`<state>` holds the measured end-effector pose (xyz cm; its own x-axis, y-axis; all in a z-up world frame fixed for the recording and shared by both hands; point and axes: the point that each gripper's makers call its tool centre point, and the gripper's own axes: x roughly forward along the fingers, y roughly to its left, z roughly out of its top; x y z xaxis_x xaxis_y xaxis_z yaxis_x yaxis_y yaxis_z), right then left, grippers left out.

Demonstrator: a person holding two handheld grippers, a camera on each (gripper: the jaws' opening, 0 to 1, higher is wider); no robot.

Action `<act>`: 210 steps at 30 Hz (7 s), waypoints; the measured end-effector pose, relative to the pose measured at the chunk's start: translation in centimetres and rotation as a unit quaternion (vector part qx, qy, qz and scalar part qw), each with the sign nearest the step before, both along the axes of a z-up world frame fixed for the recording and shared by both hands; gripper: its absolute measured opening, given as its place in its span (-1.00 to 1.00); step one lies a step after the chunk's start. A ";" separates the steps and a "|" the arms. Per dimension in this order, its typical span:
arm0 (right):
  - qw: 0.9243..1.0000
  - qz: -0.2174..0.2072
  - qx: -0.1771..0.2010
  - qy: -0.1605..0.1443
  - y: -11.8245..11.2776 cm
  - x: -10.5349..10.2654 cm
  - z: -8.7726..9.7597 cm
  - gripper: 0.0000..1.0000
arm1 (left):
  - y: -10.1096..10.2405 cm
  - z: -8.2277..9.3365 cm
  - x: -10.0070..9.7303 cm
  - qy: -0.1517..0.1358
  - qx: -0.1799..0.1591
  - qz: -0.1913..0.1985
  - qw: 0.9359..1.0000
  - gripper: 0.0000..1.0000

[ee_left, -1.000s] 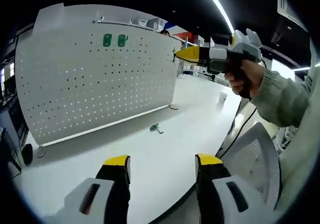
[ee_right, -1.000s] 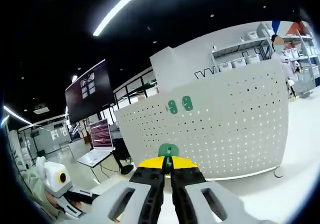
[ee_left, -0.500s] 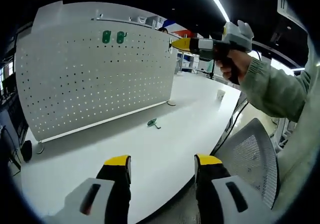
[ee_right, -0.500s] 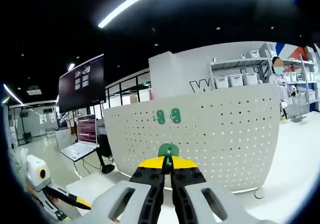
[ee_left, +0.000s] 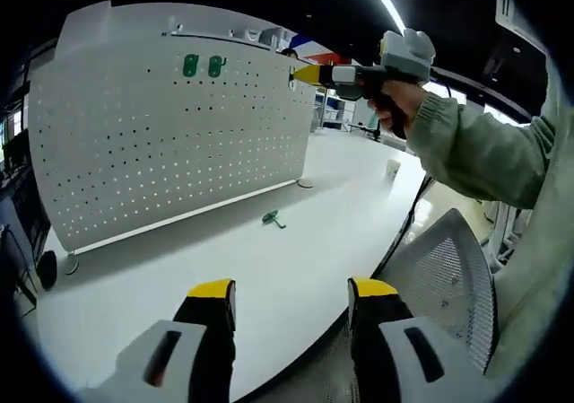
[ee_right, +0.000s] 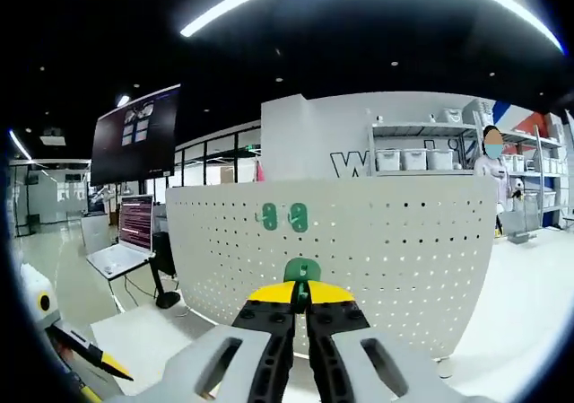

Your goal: Insert the hook assembly into the mounting plate slot until the hook locks in place.

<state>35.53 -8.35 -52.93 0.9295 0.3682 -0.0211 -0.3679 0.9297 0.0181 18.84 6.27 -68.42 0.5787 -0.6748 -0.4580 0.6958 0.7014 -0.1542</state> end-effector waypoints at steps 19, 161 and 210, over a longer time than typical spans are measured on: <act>0.999 -0.026 -0.033 -0.027 0.2 3.7 -0.1 -0.97 | 0.4 -0.4 0.7 0.009 -0.009 -0.003 1.000 0.04; 0.989 -0.097 -0.092 -0.063 1.0 14.3 2.7 -0.95 | 0.4 -1.5 1.3 0.037 -0.037 -0.009 0.999 -0.03; 0.991 -0.060 -0.109 0.049 0.4 9.6 -6.3 -0.40 | 0.7 -1.2 1.3 0.026 -0.030 -0.004 0.999 -0.03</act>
